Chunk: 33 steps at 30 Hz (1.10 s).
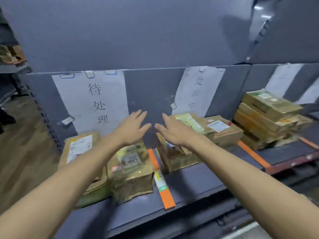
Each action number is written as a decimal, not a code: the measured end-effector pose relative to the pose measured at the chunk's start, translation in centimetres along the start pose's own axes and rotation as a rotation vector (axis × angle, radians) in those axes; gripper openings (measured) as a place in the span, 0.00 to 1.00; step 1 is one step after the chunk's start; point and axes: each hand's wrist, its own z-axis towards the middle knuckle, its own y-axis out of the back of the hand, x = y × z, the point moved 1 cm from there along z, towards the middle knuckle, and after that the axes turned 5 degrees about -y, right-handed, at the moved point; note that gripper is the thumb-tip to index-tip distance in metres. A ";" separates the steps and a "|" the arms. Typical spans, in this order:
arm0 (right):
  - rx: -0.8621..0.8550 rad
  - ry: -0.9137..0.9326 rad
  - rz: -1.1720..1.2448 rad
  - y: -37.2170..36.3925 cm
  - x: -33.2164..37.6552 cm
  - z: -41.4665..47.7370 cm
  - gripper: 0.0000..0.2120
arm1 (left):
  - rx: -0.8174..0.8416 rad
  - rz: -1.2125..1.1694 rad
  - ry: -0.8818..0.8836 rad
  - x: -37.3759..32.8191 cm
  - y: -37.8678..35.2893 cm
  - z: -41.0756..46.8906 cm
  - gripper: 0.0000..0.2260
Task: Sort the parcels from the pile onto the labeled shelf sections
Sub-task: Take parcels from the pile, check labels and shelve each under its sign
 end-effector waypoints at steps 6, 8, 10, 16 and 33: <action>-0.124 -0.229 -0.084 9.4 -15.8 -6.3 0.31 | 0.063 0.082 -0.322 -17.7 -2.6 7.9 0.28; -0.183 -0.342 -0.092 12.0 -22.5 -9.3 0.32 | 0.079 0.137 -0.422 -25.0 -4.6 10.2 0.29; -0.237 -0.462 -0.085 14.3 -29.3 -12.9 0.35 | 0.079 0.175 -0.537 -32.8 -6.7 11.9 0.28; -0.299 -0.786 -0.090 20.7 -46.2 -24.2 0.34 | 0.201 0.133 -0.795 -53.4 -14.2 15.8 0.26; -0.396 -1.176 0.027 31.3 -76.6 -35.6 0.31 | 0.365 0.064 -1.084 -86.1 -31.1 30.2 0.23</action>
